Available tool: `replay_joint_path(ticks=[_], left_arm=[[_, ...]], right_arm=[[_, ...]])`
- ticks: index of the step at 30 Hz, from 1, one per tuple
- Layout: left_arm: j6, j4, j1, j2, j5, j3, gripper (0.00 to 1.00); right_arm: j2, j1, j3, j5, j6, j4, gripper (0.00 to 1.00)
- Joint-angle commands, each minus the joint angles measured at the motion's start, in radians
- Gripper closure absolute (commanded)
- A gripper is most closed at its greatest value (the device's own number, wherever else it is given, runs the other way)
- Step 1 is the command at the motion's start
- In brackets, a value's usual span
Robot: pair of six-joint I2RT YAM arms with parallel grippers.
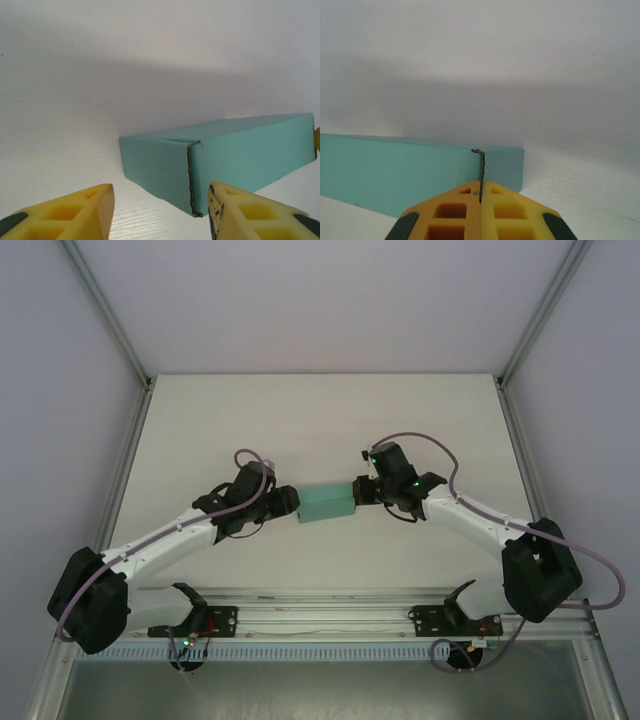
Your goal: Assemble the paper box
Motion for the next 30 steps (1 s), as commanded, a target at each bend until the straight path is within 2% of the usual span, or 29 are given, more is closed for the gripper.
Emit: replay_joint_path(ticks=[1, 4, 7, 12, 17, 22, 25, 30], left_arm=[[-0.016, 0.042, 0.025, -0.004, 0.014, 0.016, 0.50], [-0.007, 0.094, 0.037, 0.028, 0.072, 0.001, 0.51], [-0.014, 0.136, 0.043, 0.055, 0.115, -0.014, 0.58], [-0.036, 0.174, 0.049, 0.060, 0.127, -0.072, 0.63], [-0.052, 0.186, 0.050, 0.050, 0.134, -0.148, 0.82], [-0.058, 0.291, 0.050, 0.060, 0.197, -0.230, 0.87], [-0.061, 0.321, 0.050, 0.085, 0.219, -0.244, 0.99], [-0.051, 0.299, 0.051, 0.105, 0.217, -0.239, 1.00]], right_arm=[[0.080, 0.020, -0.070, 0.017, -0.017, -0.247, 1.00], [0.082, 0.021, -0.070, 0.018, -0.016, -0.246, 1.00], [0.089, 0.021, -0.070, 0.018, -0.013, -0.246, 1.00], [0.098, 0.022, -0.071, 0.014, -0.007, -0.243, 1.00], [0.096, 0.023, -0.073, 0.017, -0.003, -0.243, 1.00], [0.093, 0.024, -0.091, -0.003, 0.008, -0.216, 1.00], [0.090, 0.027, -0.101, -0.007, 0.013, -0.196, 1.00], [0.075, 0.030, -0.116, -0.005, 0.023, -0.178, 1.00]])
